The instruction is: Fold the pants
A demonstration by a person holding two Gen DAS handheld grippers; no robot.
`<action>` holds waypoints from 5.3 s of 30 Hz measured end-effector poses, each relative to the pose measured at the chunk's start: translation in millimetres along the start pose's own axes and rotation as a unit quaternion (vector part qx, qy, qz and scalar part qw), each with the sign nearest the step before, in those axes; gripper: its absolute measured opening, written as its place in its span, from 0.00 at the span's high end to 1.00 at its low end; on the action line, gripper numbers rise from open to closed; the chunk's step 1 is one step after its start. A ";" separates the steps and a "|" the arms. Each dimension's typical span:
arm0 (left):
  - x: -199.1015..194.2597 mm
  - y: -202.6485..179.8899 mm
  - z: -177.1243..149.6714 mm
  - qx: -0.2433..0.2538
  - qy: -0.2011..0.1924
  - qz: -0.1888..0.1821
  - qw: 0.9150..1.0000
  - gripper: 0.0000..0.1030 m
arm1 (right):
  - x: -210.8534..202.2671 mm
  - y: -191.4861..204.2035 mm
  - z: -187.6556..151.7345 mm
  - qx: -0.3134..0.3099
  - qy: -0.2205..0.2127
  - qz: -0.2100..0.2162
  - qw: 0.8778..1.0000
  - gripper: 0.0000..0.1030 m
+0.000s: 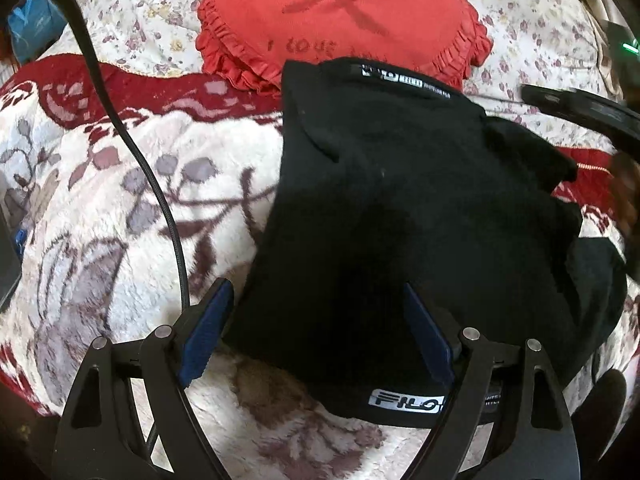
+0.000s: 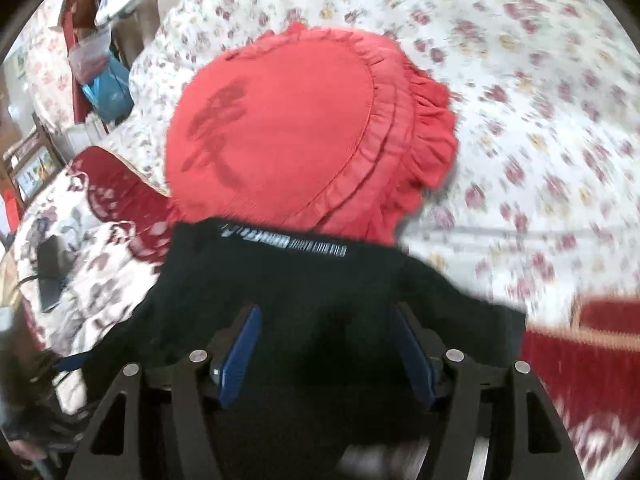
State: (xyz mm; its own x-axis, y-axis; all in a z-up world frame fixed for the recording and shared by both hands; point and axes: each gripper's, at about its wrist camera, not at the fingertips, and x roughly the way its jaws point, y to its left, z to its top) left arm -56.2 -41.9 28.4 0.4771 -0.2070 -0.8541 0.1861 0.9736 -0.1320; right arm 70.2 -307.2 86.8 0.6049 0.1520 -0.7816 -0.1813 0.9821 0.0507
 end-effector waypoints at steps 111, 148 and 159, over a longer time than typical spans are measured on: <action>-40.9 19.5 -1.5 -0.038 -0.028 0.022 0.999 0.17 | -172.6 -159.1 -204.9 0.225 -0.056 -0.098 0.968 0.45; -29.4 35.6 1.5 -0.084 -0.008 -0.025 0.996 0.17 | -159.5 35.3 -183.7 0.004 -0.049 0.042 0.998 0.48; -24.9 24.6 14.8 -0.077 -0.014 -0.050 0.996 0.17 | -67.1 153.4 -175.9 -0.155 -0.006 0.052 0.986 0.59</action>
State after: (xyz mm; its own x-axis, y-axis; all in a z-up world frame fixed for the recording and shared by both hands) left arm -50.8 -14.2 53.9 0.4873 -0.3036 -0.8187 0.1006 0.9509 -0.2928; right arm -134.6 -186.3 37.7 0.5795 0.2526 -0.7748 -0.4703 0.8801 -0.0648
